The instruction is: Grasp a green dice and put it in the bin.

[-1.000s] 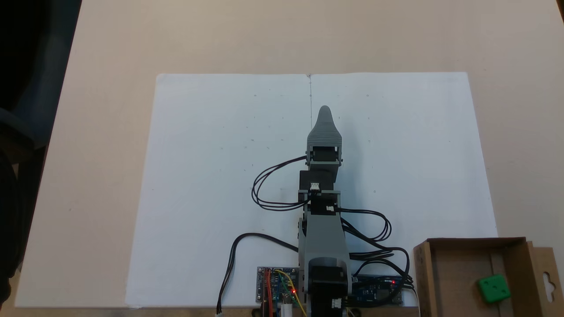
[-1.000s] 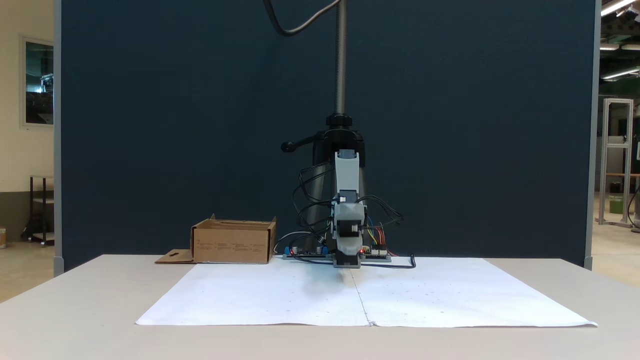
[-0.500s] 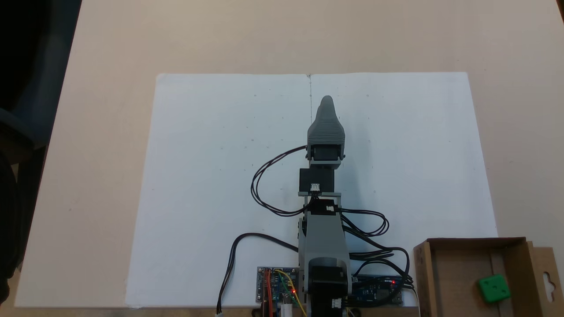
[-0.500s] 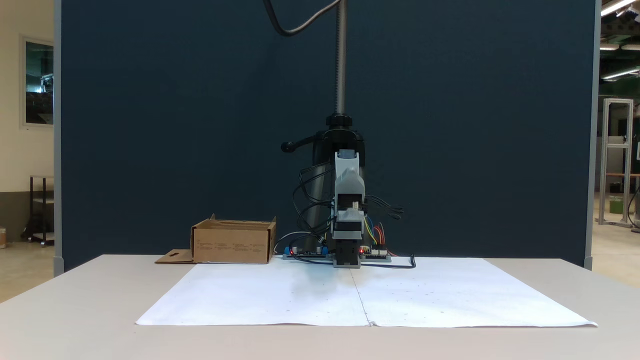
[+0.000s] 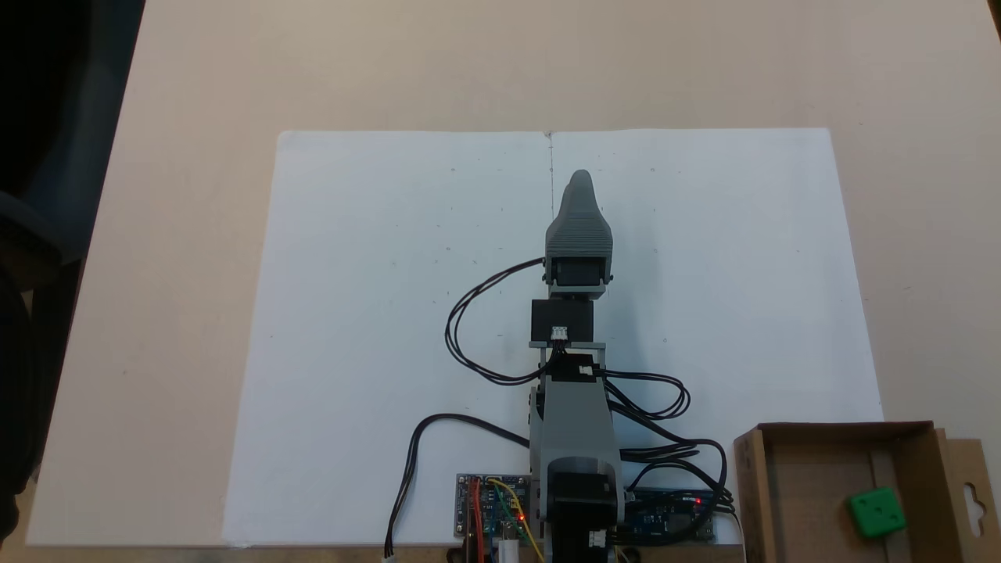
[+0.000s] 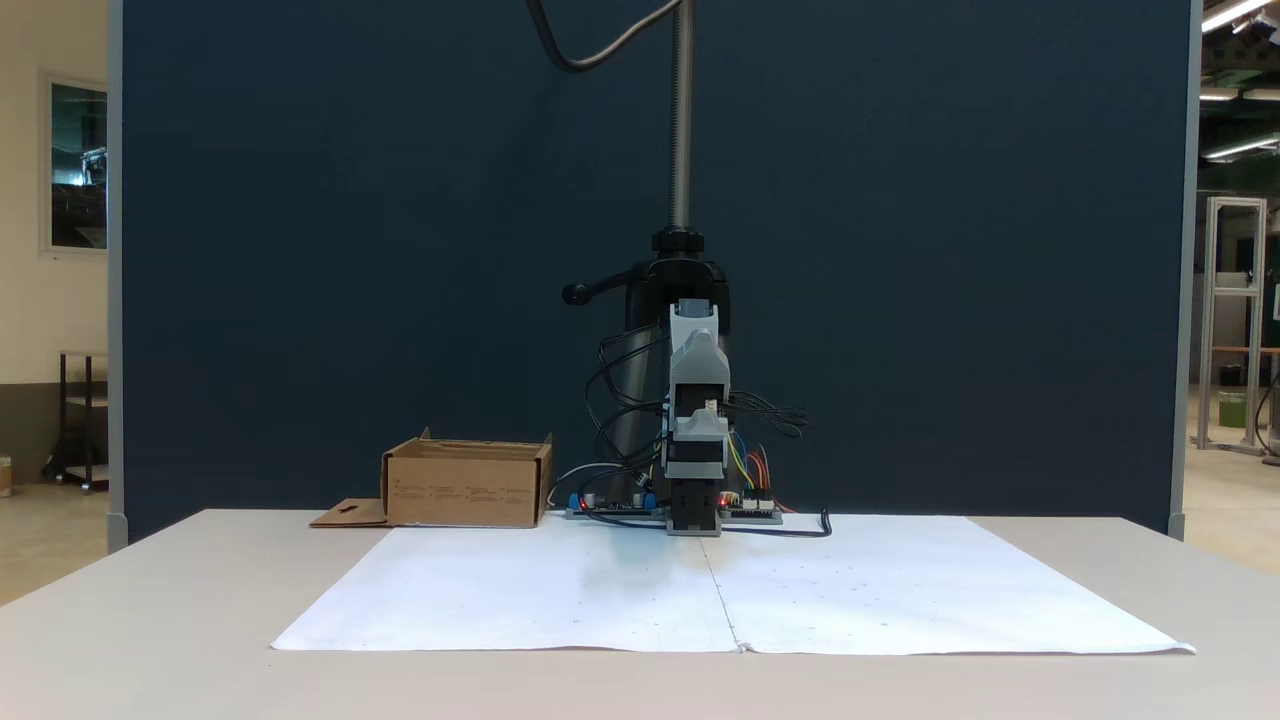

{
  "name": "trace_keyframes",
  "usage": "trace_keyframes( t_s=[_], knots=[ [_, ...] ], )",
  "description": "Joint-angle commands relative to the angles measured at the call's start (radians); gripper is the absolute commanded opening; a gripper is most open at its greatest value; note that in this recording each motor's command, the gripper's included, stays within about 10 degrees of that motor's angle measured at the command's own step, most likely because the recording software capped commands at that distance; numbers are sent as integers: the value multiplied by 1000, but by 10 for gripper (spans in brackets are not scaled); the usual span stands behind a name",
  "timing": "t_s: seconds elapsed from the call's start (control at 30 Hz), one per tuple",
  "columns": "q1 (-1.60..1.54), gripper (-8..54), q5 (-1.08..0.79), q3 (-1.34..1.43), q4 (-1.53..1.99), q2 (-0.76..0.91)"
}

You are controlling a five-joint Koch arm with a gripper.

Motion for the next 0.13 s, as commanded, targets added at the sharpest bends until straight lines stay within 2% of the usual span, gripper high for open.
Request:
trace_keyframes(
  t_s=[0.0, 0.1],
  knots=[
    [5, 445, -64, 63, -83, 110],
    [6, 445, -64, 64, -84, 110]
  ],
)
